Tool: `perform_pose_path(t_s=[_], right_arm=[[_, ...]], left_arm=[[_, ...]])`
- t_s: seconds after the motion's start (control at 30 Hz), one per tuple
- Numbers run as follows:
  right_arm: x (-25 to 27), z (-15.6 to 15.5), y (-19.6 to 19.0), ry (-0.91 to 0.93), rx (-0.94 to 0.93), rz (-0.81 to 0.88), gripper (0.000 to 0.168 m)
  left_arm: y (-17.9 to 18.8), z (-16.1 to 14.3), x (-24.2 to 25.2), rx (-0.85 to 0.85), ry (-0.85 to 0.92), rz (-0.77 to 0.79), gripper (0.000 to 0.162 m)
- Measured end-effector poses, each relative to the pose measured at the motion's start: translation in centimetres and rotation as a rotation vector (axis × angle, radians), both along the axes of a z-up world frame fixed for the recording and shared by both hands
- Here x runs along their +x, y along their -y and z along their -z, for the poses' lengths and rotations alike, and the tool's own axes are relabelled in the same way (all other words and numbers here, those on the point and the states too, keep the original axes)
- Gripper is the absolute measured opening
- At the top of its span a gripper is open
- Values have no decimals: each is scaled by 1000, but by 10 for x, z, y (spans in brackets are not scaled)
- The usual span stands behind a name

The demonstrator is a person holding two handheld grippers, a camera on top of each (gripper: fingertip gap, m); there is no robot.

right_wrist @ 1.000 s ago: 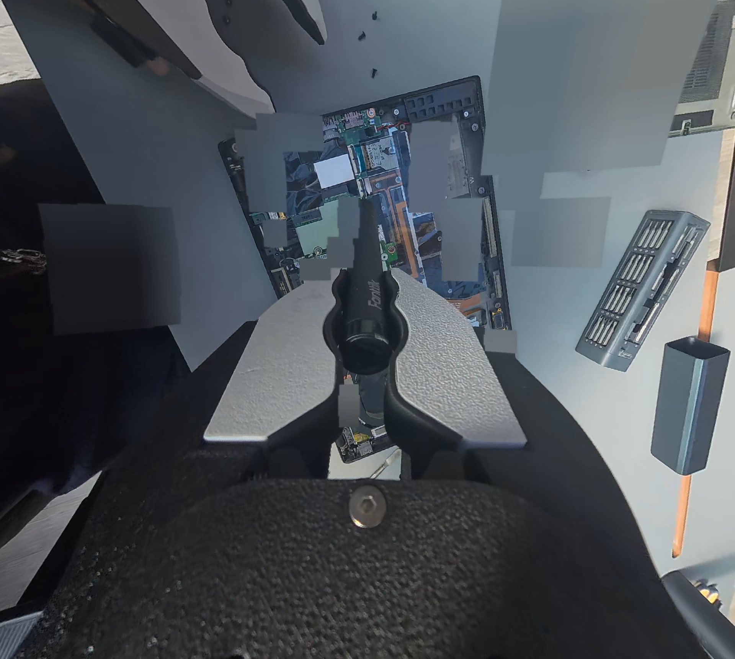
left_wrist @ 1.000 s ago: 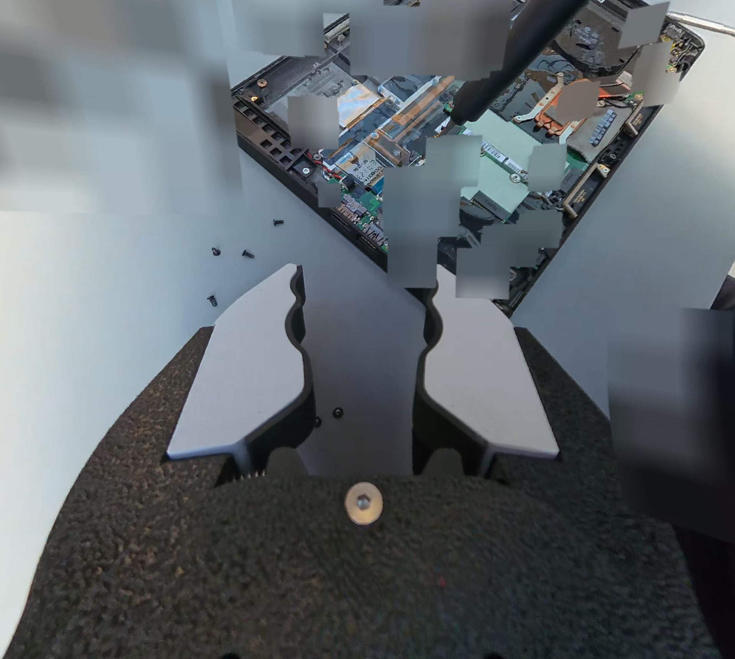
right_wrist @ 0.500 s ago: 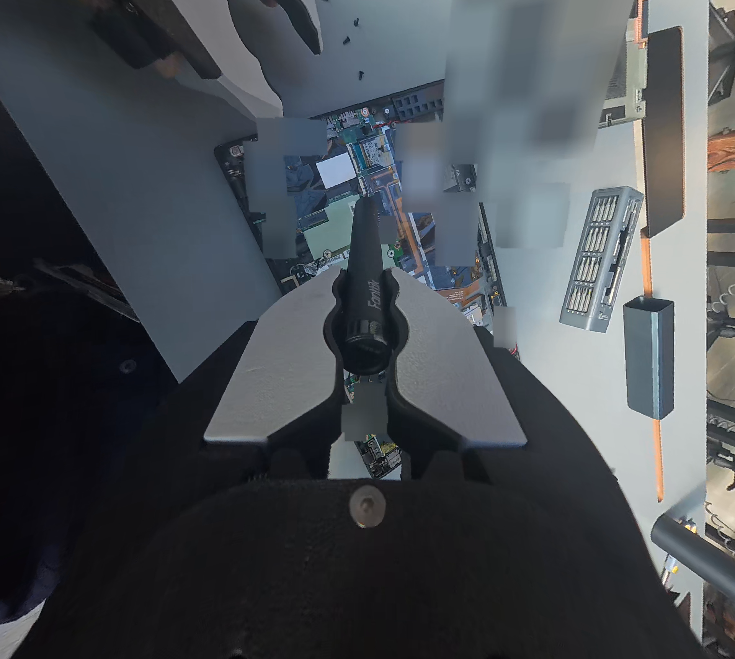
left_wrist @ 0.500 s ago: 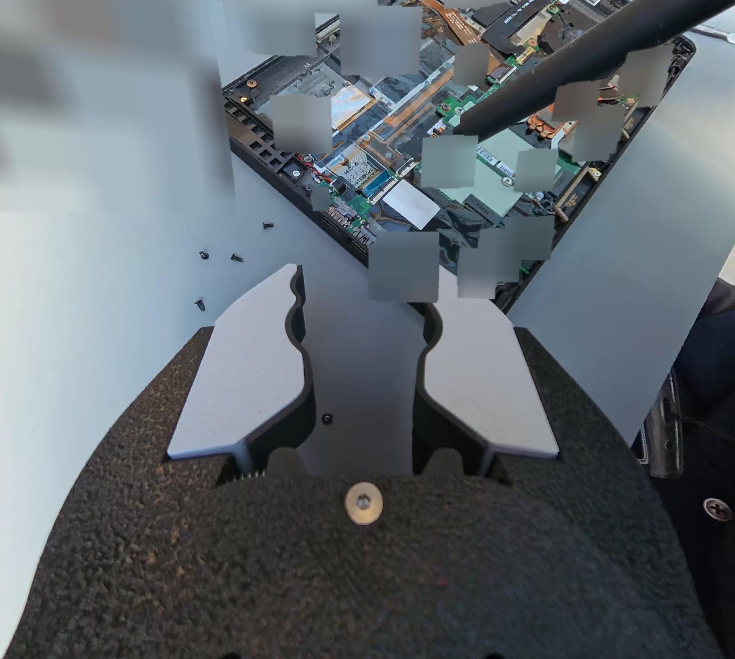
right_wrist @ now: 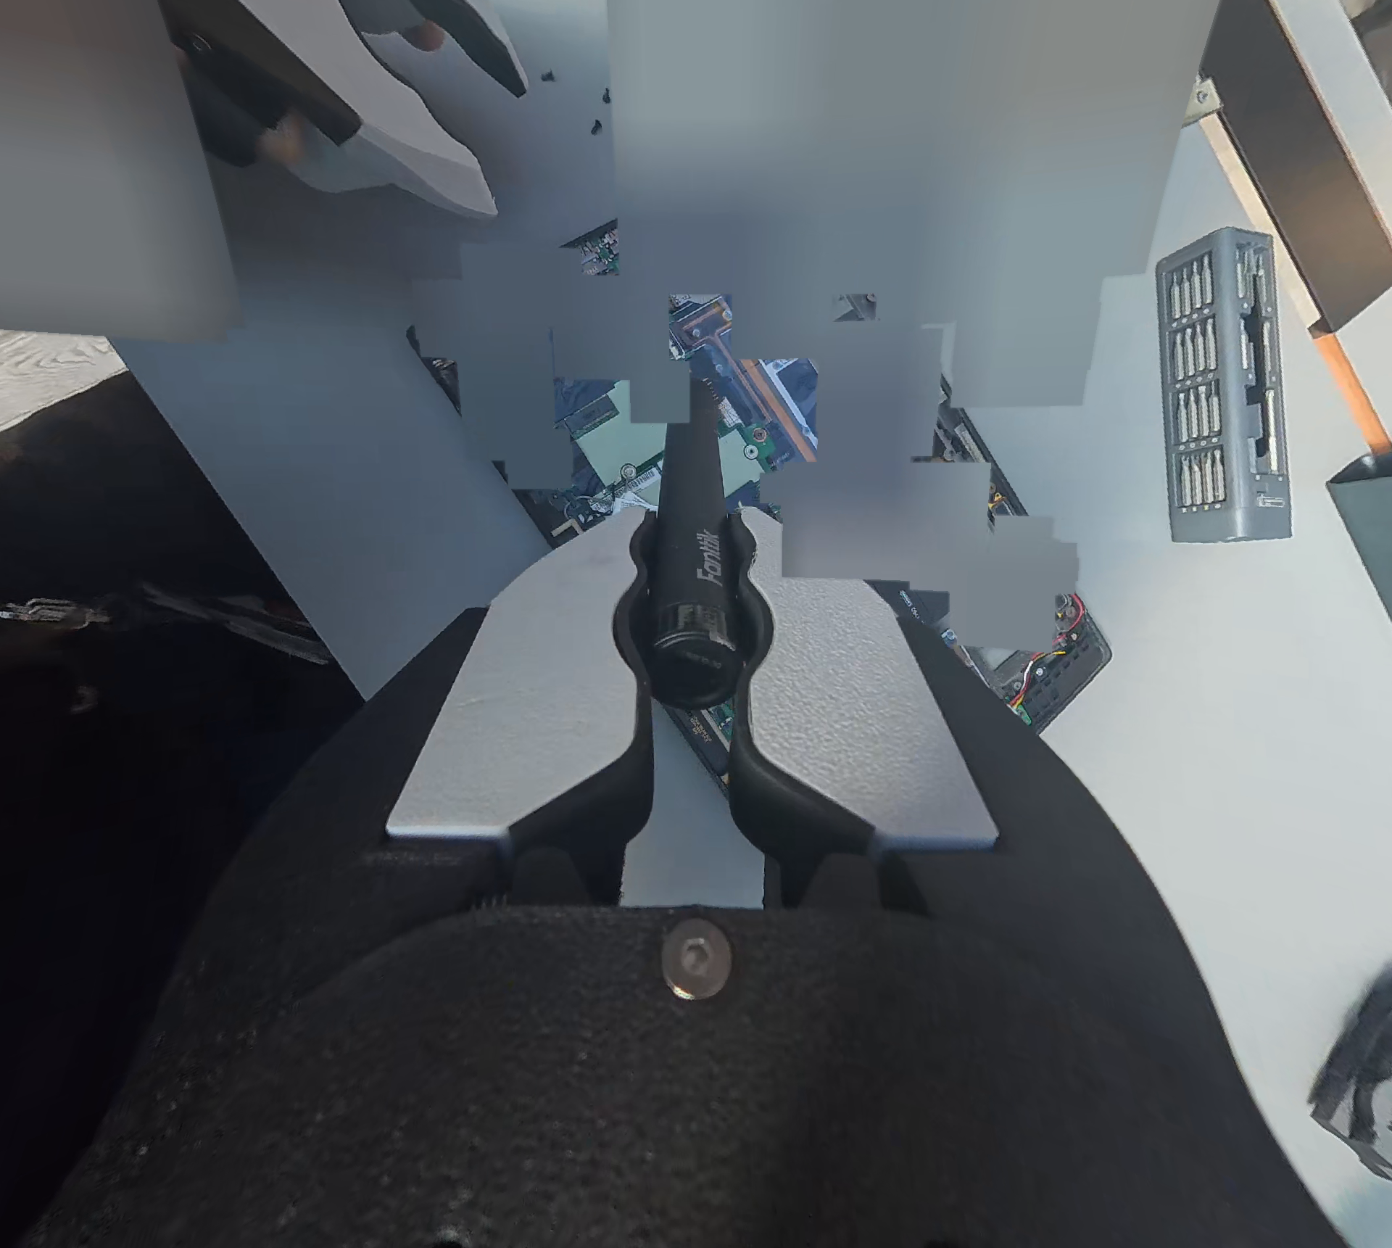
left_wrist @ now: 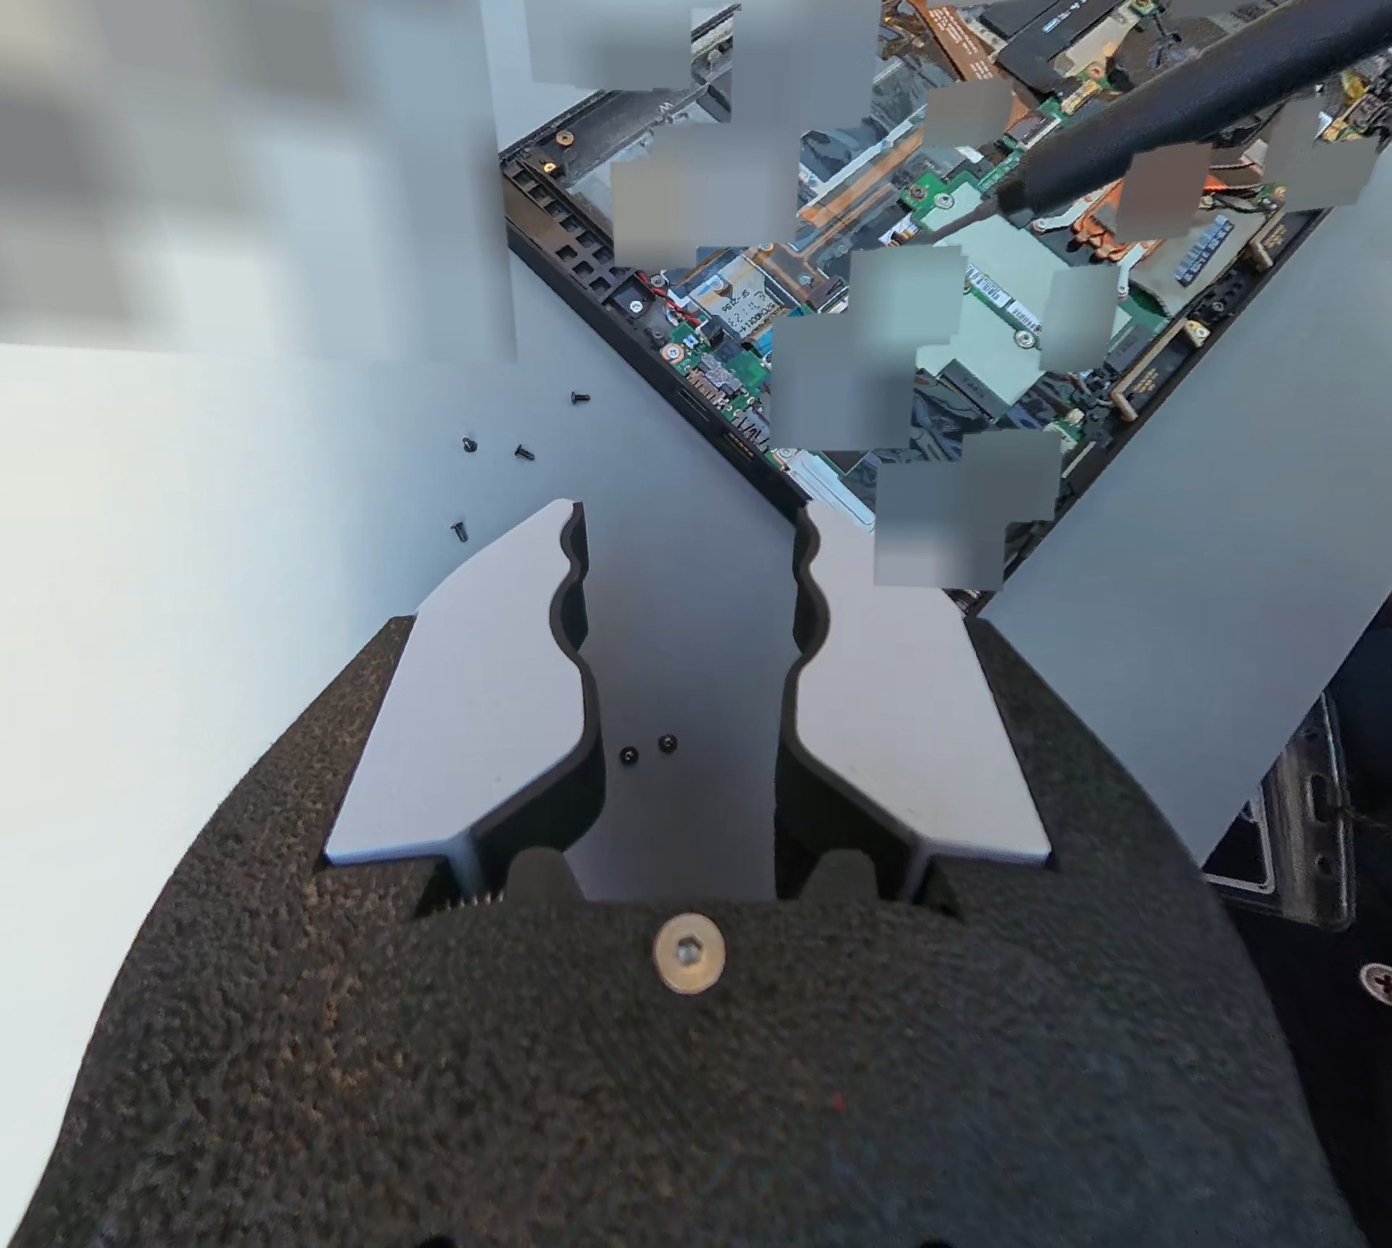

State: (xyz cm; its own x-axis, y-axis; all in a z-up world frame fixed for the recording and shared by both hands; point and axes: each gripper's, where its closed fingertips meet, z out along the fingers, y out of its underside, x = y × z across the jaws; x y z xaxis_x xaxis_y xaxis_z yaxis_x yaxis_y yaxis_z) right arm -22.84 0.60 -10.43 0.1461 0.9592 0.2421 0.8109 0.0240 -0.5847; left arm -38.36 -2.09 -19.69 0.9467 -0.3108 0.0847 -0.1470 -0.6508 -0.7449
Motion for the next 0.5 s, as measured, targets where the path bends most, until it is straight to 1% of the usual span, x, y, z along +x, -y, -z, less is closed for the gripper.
perform_pose_path(t_s=[0.2, 0.37, 0.43, 0.5], right_arm=[[-5, 6, -6, -14, -13, -36, 17], [-5, 3, -12, -31, -12, -36, 17], [-1, -2, -18, -77, -4, -6, 17], [6, -6, -26, -153, -1, 51, 17]], left_arm=[[-1, 3, 4, -18, -20, -4, 52], [-4, 4, 4, -26, -22, -9, 51], [-7, 1, 0, -2, -27, -27, 47], [-11, -8, -5, 42, -11, -58, 39]])
